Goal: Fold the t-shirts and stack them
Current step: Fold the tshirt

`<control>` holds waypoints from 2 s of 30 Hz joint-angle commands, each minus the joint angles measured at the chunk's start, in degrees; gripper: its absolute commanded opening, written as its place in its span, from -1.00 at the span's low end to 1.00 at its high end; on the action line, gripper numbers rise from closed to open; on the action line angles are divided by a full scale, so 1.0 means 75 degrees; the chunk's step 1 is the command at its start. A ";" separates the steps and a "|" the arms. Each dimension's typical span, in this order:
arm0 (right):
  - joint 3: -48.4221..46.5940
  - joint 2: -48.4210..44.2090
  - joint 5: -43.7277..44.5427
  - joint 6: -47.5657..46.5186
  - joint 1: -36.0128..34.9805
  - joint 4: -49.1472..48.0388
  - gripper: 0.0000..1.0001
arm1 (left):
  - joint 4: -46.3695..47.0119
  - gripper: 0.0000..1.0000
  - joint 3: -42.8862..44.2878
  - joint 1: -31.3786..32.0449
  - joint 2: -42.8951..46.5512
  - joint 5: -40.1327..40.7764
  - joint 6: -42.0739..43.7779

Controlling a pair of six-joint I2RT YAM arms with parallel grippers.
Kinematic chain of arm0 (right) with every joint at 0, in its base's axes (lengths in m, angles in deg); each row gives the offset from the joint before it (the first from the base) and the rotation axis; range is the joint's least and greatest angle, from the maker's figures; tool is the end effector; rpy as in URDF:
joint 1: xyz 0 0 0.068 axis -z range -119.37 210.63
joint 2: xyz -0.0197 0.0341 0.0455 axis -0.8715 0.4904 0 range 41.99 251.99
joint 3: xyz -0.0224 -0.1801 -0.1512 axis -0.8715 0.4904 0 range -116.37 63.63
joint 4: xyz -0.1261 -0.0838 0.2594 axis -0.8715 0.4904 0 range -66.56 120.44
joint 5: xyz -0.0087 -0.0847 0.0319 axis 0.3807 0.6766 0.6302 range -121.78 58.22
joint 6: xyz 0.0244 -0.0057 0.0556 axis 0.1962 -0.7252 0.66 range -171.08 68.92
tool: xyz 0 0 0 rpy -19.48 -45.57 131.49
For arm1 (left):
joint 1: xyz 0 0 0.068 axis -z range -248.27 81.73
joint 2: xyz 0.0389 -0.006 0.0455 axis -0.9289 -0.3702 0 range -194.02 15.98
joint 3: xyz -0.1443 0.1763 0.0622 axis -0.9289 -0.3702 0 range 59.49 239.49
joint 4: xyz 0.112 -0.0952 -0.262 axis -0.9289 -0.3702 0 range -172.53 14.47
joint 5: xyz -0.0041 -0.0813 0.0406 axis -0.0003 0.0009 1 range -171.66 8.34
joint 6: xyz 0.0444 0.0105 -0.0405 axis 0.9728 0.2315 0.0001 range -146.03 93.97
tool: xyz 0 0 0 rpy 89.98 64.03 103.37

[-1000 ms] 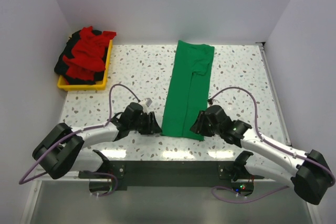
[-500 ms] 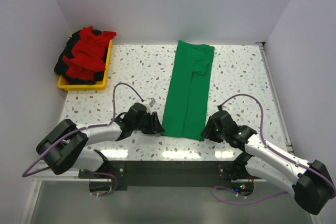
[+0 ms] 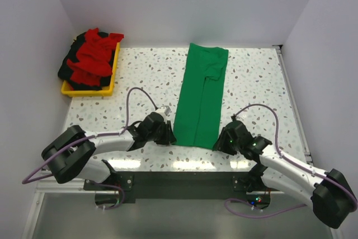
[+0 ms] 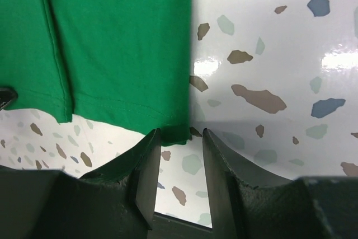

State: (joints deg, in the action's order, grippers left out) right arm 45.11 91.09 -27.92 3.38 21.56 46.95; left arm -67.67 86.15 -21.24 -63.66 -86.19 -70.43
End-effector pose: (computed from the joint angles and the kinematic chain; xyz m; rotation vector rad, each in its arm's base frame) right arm 0.1721 0.1356 0.0937 0.3775 2.5823 0.5561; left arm 0.1909 -0.2102 0.0587 0.0991 2.5259 -0.8170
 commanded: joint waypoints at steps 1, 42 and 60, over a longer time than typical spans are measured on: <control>0.0220 0.0214 -0.0081 0.0192 0.0006 -0.0310 -0.21 | -0.0684 -0.43 -0.0027 0.0116 -0.0257 0.0382 -0.0068; -0.0482 -0.1919 -0.1089 -0.0429 -0.0005 0.2339 -1.00 | -0.2252 -0.72 0.0394 0.2051 0.1139 0.1704 -0.1089; -0.4009 0.3084 -0.0057 -0.1823 0.1470 -0.0192 -1.00 | -0.2383 -0.70 0.4551 -0.0609 -0.1779 0.1050 0.0084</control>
State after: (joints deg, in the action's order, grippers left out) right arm 19.91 111.59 -29.73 -6.50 30.24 50.95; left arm -84.78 112.90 -23.52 -74.10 -78.17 -72.66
